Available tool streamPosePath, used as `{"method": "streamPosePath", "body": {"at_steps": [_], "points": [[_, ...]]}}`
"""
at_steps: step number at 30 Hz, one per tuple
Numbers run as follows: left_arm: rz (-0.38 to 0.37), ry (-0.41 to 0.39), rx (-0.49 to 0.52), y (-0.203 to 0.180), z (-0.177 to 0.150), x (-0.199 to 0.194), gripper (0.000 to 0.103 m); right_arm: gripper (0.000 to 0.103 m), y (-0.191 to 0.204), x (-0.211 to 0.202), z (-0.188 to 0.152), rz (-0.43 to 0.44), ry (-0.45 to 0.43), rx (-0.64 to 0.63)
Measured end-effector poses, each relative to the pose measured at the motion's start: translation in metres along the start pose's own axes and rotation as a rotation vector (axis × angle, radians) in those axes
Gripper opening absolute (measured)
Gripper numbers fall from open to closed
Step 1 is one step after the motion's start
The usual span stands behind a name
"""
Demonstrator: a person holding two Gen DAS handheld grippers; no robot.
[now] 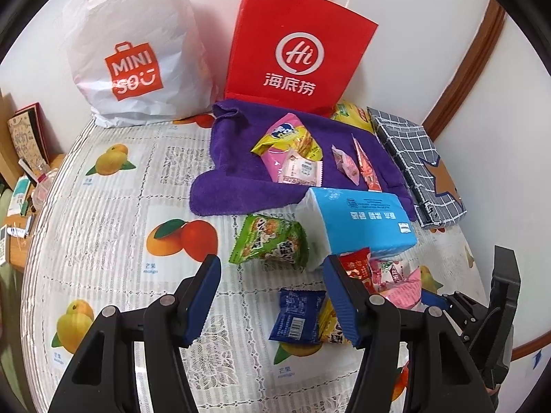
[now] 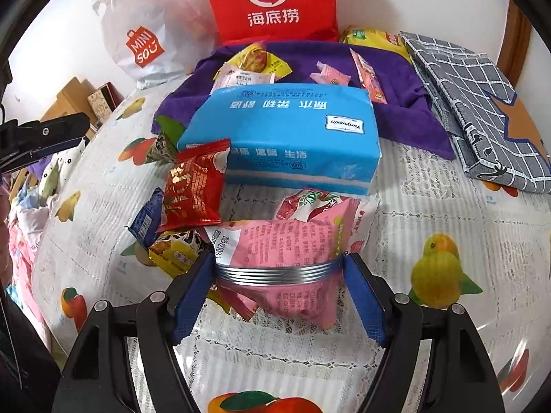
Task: Organize snacks
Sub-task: 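Grasp and lift the pink chip bag with the right gripper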
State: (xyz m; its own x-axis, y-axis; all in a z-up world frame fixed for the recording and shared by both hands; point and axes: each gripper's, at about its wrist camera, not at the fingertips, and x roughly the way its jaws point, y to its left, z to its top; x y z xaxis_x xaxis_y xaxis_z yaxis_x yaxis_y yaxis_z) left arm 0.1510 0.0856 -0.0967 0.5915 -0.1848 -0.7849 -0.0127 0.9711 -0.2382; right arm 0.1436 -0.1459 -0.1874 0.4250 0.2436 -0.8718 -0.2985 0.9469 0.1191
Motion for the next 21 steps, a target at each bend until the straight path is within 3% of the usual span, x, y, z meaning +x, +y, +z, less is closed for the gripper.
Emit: {"method": "streamPosePath", "body": {"at_steps": [4, 9, 21], "points": [[0.011, 0.007, -0.025, 0.011, -0.001, 0.003, 0.059, 0.077, 0.001, 0.008, 0.001, -0.004, 0.018, 0.006], [0.029, 0.024, -0.029, 0.017, -0.003, 0.01, 0.059, 0.063, 0.004, 0.002, 0.001, -0.012, -0.008, -0.041], [0.009, 0.057, -0.004, 0.003, 0.007, 0.038, 0.059, 0.062, -0.021, -0.042, 0.006, 0.007, -0.142, -0.004]]}}
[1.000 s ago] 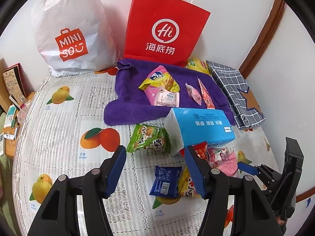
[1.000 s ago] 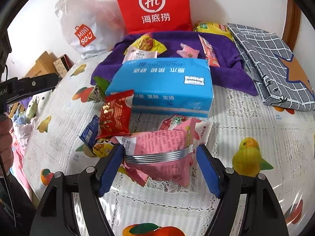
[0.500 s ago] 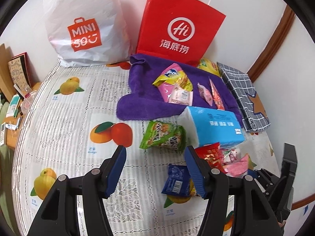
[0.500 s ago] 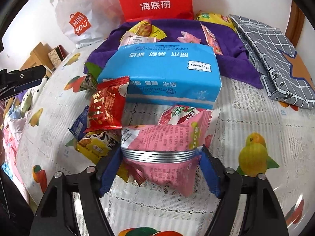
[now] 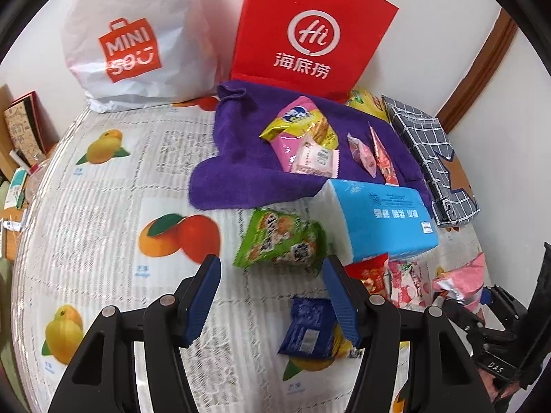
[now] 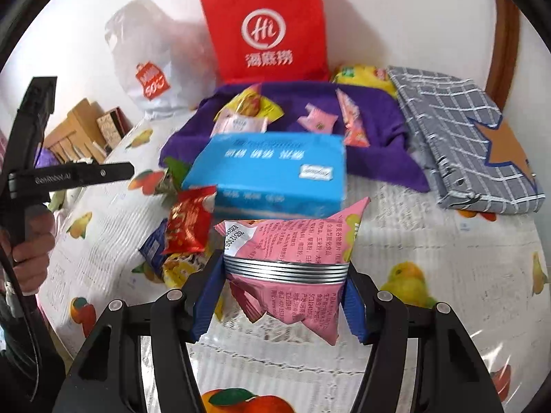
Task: Organize snacks
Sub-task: 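Grasp and lift the pink chip bag with the right gripper, then grasp the green snack bag with the left gripper while the right gripper holds the pink bag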
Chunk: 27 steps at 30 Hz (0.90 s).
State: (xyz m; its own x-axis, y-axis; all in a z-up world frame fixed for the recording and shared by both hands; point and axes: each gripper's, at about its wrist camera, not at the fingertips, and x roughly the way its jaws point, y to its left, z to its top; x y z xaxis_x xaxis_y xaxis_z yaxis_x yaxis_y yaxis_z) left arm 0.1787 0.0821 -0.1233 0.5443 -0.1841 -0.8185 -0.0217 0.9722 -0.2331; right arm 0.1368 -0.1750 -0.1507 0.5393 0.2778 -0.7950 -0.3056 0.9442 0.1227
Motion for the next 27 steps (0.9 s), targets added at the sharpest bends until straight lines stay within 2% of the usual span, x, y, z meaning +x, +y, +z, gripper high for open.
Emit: {"method": "streamPosePath", "body": {"at_steps": [10, 27], "points": [[-0.029, 0.059, 0.011, -0.019, 0.017, 0.039, 0.059, 0.062, -0.031, -0.004, 0.007, -0.039, -0.021, 0.045], [0.029, 0.136, 0.029, -0.019, 0.019, 0.082, 0.059, 0.062, -0.051, 0.014, 0.018, -0.058, -0.008, 0.085]]}}
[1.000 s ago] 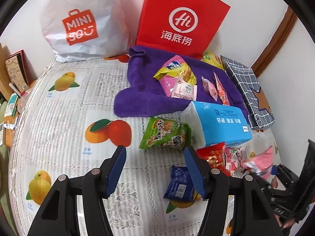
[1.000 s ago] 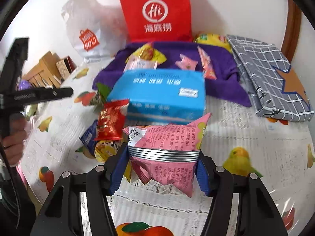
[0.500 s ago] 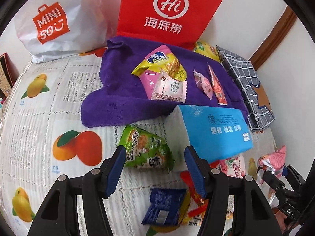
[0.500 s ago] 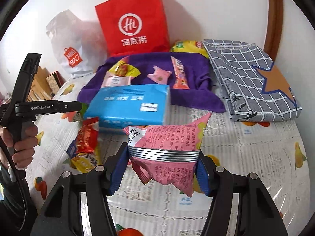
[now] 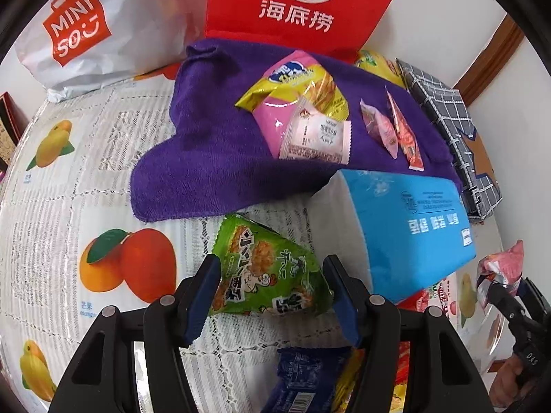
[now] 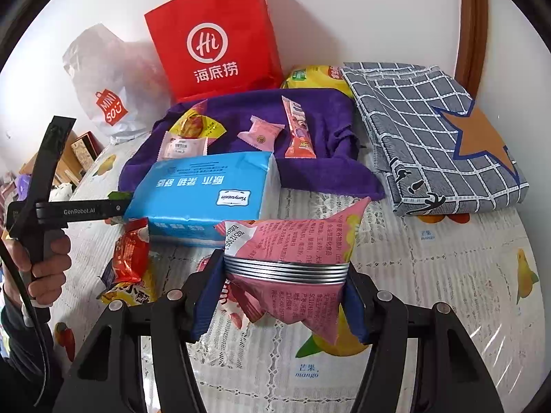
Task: Organize snacks
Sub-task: 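Grasp the green snack bag with the left gripper while the right gripper holds the pink bag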
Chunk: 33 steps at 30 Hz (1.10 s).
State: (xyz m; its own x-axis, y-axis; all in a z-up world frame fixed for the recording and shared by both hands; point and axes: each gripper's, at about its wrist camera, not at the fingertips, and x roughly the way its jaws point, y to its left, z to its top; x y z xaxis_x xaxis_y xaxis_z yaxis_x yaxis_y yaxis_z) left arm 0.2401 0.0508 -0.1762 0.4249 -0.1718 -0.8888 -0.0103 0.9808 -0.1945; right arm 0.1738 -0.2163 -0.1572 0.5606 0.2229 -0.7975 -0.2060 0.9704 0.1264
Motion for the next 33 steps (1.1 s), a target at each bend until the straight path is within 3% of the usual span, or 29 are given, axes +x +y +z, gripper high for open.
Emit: {"method": "streamPosePath", "body": {"at_steps": [9, 18, 33], "points": [[0.06, -0.006, 0.045, -0.004, -0.002, 0.009, 0.063, 0.062, 0.003, 0.003, 0.005, -0.005, 0.006, -0.006], [0.017, -0.035, 0.041, 0.005, -0.004, -0.004, 0.045, 0.062, 0.009, -0.002, 0.009, -0.008, -0.002, -0.028], [-0.015, -0.104, 0.015, 0.014, -0.016, -0.045, 0.043, 0.061, 0.025, -0.024, 0.01, -0.008, -0.042, -0.034]]}}
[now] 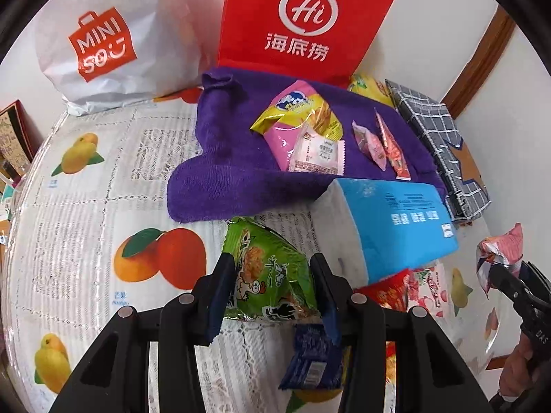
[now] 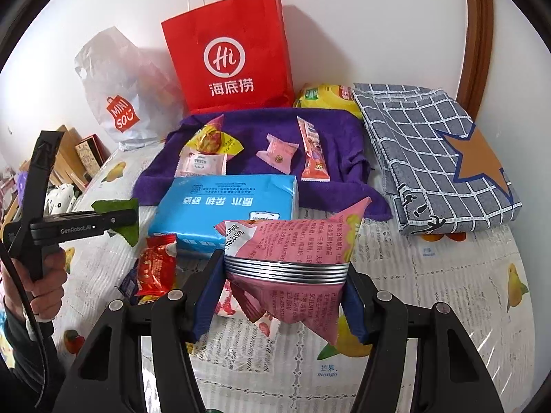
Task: Organize snacks
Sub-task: 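Grasp the green snack bag with the left gripper while the right gripper holds the pink bag, then carry the pink chip bag and green snack bag over the purple towel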
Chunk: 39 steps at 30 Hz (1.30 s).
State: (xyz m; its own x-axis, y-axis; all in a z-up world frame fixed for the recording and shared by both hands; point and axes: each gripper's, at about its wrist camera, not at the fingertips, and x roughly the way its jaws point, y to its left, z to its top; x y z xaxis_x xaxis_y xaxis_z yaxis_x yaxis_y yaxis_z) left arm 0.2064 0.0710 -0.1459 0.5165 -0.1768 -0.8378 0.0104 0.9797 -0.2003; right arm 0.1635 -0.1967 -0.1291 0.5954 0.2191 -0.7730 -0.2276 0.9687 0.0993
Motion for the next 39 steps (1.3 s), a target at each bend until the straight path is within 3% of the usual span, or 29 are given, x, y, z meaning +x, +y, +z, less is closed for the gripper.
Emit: {"method": "streamPosePath", "body": {"at_steps": [23, 39], "points": [[-0.047, -0.068, 0.012, -0.022, -0.018, -0.058, 0.043, 0.061, 0.005, -0.04, -0.003, -0.008, -0.061, 0.03], [-0.082, -0.117, 0.044, -0.048, -0.011, -0.085, 0.043, 0.061, -0.002, -0.061, 0.011, -0.023, -0.11, 0.045]]}}
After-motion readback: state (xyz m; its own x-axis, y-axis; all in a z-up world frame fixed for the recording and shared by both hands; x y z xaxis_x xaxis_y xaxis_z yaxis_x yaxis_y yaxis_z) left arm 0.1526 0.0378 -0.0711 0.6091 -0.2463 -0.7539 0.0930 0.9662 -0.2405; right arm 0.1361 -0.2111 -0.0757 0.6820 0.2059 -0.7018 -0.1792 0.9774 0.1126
